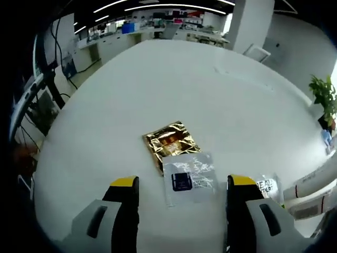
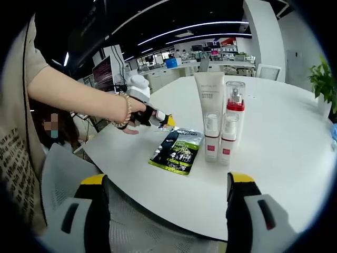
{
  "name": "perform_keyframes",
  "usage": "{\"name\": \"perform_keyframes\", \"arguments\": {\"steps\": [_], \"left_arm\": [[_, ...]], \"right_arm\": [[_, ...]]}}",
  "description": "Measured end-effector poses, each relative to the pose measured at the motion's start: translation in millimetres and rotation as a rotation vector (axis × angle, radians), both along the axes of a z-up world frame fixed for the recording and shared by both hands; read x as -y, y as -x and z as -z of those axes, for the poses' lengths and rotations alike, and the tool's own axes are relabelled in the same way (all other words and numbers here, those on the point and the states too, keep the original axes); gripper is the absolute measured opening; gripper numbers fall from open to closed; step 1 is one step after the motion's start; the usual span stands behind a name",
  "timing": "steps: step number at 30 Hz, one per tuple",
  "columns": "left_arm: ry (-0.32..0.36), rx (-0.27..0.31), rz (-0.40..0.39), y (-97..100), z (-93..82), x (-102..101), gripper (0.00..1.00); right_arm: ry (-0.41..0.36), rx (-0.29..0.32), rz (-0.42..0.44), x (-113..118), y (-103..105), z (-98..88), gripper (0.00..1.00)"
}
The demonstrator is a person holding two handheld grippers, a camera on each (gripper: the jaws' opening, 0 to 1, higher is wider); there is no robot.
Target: Arrange the skincare products in the storage area until every visible bottle or jar stands upright without overlapping.
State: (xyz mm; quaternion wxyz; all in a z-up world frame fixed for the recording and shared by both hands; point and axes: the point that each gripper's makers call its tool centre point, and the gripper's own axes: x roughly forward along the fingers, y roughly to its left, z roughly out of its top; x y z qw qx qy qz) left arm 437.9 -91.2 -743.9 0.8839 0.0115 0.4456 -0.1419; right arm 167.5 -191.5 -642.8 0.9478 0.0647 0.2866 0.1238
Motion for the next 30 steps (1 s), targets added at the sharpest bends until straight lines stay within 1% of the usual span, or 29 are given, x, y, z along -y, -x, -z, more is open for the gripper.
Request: {"name": "perform_keyframes", "arguments": {"steps": [2, 3, 6, 9, 10, 11, 15, 17, 22, 23, 24, 25, 30], "left_arm": [[-0.015, 0.002, -0.012, -4.1, 0.5, -1, 0.64], [-0.034, 0.003, -0.019, -4.6, 1.1, -3, 0.63], [-0.059, 0.011, -0.033, -4.2, 3.0, -3, 0.62], [-0.085, 0.021, -0.032, -3.0, 3.6, -2, 0.63], [-0.110, 0.024, -0.013, -2.5, 3.4, -3, 0.62], [-0.092, 0.029, -0.014, -3.3, 1.9, 0, 0.60], [-0.095, 0.033, 0.019, -3.6, 0.1, 1, 0.55], [-0.092, 0.038, 0.029, -3.9, -0.7, 0, 0.52], [-0.090, 0.042, 0.054, -4.2, -4.1, -10, 0.39], [-0.087, 0.044, 0.063, -4.6, -4.5, -12, 0.38], [-0.081, 0.039, 0.074, -3.8, -4.6, -12, 0.38], [-0.091, 0.041, 0.096, -4.3, -3.6, -11, 0.38], [-0.087, 0.043, 0.107, -2.1, -3.1, -13, 0.37]], "right_arm": [[0.000, -0.001, 0.002, 0, 0, 0.4, 0.93], [0.001, -0.001, 0.004, 1, 0, 0.6, 0.93], [0.002, -0.004, 0.007, 2, 0, 1.3, 0.93], [0.003, -0.006, 0.010, 2, 0, 1.8, 0.93], [0.003, -0.008, 0.011, 2, 0, 2.0, 0.93], [0.002, -0.008, 0.012, 2, 0, 2.0, 0.93], [0.004, -0.010, 0.013, 2, 0, 2.2, 0.93], [0.005, -0.010, 0.013, 2, 0, 2.1, 0.93], [0.006, -0.010, 0.013, 2, 0, 1.8, 0.93], [0.007, -0.009, 0.012, 2, 0, 1.9, 0.93], [0.008, -0.008, 0.012, 2, 0, 1.8, 0.93], [0.008, -0.008, 0.011, 2, 0, 1.9, 0.93], [0.011, -0.006, 0.011, 2, 0, 2.3, 0.93]]}}
